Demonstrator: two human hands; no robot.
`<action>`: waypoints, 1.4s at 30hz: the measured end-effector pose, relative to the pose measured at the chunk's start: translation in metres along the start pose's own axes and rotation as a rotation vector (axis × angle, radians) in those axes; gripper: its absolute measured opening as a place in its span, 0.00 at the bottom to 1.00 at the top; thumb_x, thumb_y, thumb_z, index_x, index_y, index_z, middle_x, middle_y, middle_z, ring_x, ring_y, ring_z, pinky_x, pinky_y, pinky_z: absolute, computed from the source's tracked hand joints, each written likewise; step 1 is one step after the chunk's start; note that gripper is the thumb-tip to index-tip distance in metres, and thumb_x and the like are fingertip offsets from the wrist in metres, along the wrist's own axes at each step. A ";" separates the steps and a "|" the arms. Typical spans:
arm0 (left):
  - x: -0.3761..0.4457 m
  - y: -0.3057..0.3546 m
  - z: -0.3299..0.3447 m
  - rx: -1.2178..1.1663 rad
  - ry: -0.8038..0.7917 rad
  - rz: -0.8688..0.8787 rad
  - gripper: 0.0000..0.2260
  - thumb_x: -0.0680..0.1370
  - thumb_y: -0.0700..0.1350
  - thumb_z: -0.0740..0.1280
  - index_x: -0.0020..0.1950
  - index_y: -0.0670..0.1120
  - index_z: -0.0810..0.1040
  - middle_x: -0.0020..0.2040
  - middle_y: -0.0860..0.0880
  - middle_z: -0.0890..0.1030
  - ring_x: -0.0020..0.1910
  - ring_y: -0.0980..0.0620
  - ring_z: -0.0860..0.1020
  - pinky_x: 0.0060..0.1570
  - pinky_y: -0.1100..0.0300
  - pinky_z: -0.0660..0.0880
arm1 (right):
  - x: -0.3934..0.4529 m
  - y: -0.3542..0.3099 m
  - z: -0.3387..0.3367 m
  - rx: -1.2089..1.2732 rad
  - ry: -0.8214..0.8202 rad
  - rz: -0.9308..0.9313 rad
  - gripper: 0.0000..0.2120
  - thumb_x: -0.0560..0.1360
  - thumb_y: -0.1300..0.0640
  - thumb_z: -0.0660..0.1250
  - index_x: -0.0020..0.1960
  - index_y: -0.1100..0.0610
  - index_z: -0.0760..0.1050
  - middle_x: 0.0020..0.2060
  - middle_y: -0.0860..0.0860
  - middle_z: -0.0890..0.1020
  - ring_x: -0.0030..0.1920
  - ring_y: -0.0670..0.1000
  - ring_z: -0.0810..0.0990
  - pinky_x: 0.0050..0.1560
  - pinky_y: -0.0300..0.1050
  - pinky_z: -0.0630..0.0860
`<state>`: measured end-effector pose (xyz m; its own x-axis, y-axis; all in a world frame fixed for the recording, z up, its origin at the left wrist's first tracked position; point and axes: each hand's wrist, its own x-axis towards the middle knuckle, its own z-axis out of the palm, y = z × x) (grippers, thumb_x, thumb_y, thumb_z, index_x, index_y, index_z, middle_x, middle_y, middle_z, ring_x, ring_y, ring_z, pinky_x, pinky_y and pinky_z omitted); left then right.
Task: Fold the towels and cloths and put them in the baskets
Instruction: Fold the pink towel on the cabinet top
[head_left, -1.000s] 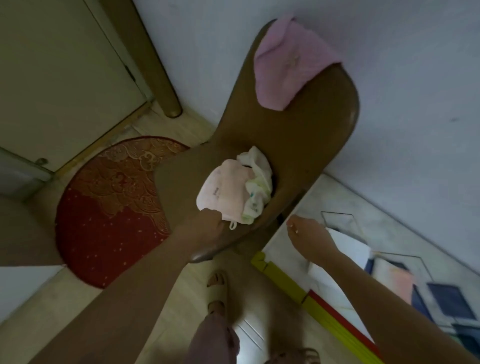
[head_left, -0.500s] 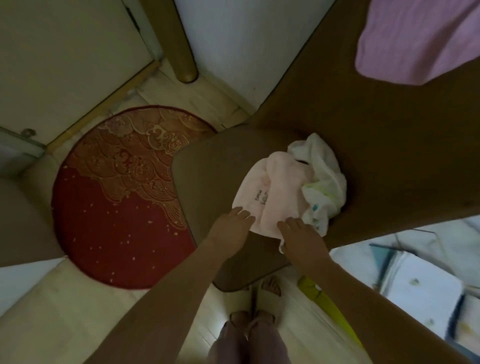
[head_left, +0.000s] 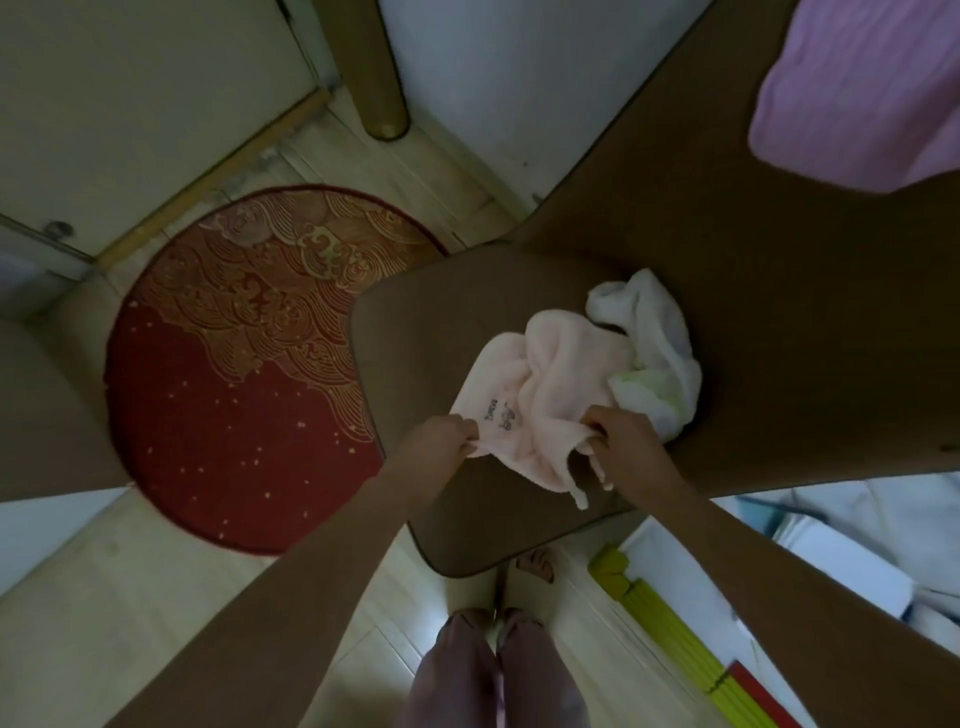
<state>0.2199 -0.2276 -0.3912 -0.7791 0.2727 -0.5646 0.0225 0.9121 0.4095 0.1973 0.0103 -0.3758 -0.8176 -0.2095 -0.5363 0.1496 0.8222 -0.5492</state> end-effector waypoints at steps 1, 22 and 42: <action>-0.009 0.002 -0.017 -0.009 0.019 0.016 0.10 0.80 0.42 0.61 0.57 0.41 0.77 0.54 0.42 0.78 0.54 0.44 0.77 0.52 0.54 0.71 | -0.006 -0.004 -0.013 -0.016 -0.007 0.000 0.04 0.77 0.66 0.61 0.47 0.66 0.74 0.42 0.58 0.77 0.44 0.58 0.77 0.38 0.39 0.71; -0.124 0.185 -0.181 0.265 -0.005 0.217 0.09 0.80 0.46 0.62 0.44 0.45 0.79 0.39 0.49 0.77 0.39 0.51 0.76 0.36 0.62 0.68 | -0.296 -0.018 -0.165 -0.129 0.205 0.367 0.11 0.78 0.57 0.61 0.41 0.61 0.77 0.41 0.60 0.80 0.46 0.61 0.81 0.42 0.46 0.71; -0.195 0.450 0.048 0.673 -0.418 0.679 0.10 0.80 0.43 0.64 0.48 0.38 0.81 0.40 0.48 0.73 0.44 0.48 0.75 0.41 0.62 0.66 | -0.589 0.195 -0.040 0.151 0.269 0.904 0.18 0.77 0.59 0.62 0.29 0.55 0.62 0.29 0.50 0.66 0.39 0.53 0.70 0.30 0.43 0.60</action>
<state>0.4121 0.1449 -0.1314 -0.1962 0.7594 -0.6204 0.8192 0.4746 0.3219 0.6861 0.3157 -0.1414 -0.4556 0.6157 -0.6429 0.8419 0.5326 -0.0865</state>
